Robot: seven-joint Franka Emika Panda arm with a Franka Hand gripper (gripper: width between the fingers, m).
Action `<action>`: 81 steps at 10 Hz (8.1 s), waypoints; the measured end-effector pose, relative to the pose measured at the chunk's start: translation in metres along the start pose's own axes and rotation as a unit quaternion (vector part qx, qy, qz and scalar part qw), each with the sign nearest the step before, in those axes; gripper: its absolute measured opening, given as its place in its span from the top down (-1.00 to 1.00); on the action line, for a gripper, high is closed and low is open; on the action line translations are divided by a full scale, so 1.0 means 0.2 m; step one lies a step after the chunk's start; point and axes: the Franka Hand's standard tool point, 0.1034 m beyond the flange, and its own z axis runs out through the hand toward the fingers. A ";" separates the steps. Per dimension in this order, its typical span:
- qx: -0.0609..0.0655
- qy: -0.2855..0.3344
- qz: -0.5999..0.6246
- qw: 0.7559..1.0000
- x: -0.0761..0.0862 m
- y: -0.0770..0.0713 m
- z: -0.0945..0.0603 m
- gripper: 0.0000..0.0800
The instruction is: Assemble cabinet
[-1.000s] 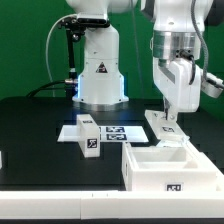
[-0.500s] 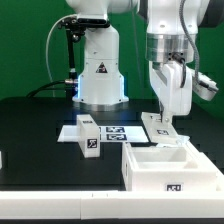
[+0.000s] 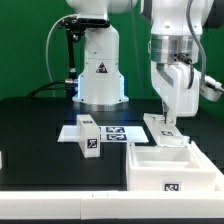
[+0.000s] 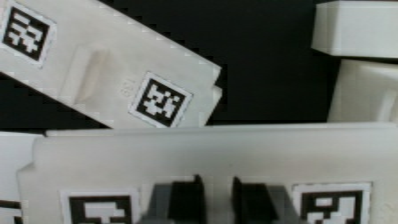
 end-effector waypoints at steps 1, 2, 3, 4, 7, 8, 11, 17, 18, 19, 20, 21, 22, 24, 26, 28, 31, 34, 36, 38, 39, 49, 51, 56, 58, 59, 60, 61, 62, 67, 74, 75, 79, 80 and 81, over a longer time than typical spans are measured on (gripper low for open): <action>-0.001 0.000 -0.005 1.000 -0.01 0.00 0.00 0.83; -0.002 0.001 -0.009 1.000 -0.01 0.01 0.01 0.83; -0.003 0.001 -0.011 1.000 -0.02 0.02 0.01 0.83; -0.005 0.002 -0.014 1.000 -0.03 0.04 0.02 0.83; -0.004 0.002 -0.018 1.000 -0.04 0.02 0.02 0.83; 0.000 0.002 -0.022 1.000 -0.03 0.00 0.00 0.83; 0.005 0.003 -0.023 1.000 -0.02 -0.04 0.00 0.83; 0.005 0.003 -0.011 1.000 -0.02 -0.17 0.01 0.83; 0.005 0.004 -0.011 1.000 -0.02 -0.17 0.02 0.83; 0.005 0.004 -0.011 1.000 -0.02 -0.17 0.02 0.83; 0.005 0.004 -0.011 1.000 -0.02 -0.17 0.02 0.83; 0.003 0.005 -0.020 1.000 -0.01 -0.18 0.02 0.83; -0.005 0.009 -0.040 0.999 0.00 -0.21 0.03 0.83; -0.002 0.013 -0.045 0.999 0.01 -0.33 0.02 0.83; 0.013 0.020 -0.033 0.999 0.00 -0.46 0.02 0.83; 0.022 0.025 -0.018 0.999 -0.01 -0.53 0.01 0.83; 0.018 0.037 0.005 0.999 -0.01 -0.59 0.01 0.83; 0.012 0.036 0.002 0.999 0.00 -0.59 0.01 0.83; 0.012 0.036 0.002 0.999 0.00 -0.59 0.01 0.82; 0.012 0.036 0.002 0.999 0.00 -0.59 0.01 0.26; 0.015 0.034 0.003 0.999 -0.01 -0.60 0.00 -0.20; 0.040 -0.003 0.008 0.999 -0.10 -0.44 -0.19 -0.99; 0.039 -0.003 0.008 0.999 -0.10 -0.44 -0.19 -0.99; 0.039 -0.003 0.008 0.999 -0.10 -0.44 -0.19 -0.99; 0.039 -0.003 0.008 0.999 -0.10 -0.44 -0.19 -0.99; 0.039 -0.003 0.008 0.999 -0.10 -0.44 -0.19 -0.99; 0.039 -0.003 0.008 0.999 -0.10 -0.44 -0.19 -0.99; 0.039 -0.003 0.008 0.999 -0.10 -0.44 -0.19 -0.99; 0.039 -0.003 0.008 0.999 -0.10 -0.44 -0.19 -0.99; 0.029 -0.002 -0.022 0.999 -0.19 -0.32 -0.17 -0.99; 0.058 0.011 -0.075 0.995 -0.27 -0.25 -0.07 -0.99; 0.057 0.014 -0.119 0.991 -0.26 -0.24 -0.06 -0.99; 0.063 0.018 -0.196 0.978 -0.26 -0.24 -0.06 -0.99; 0.065 0.017 -0.187 0.980 -0.24 -0.21 -0.03 -0.99; 0.067 0.015 -0.166 0.984 -0.20 -0.21 -0.02 -0.99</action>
Offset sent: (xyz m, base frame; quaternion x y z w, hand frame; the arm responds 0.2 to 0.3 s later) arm -0.0137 0.0056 -0.0009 -0.0045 -0.0016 0.0065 1.0000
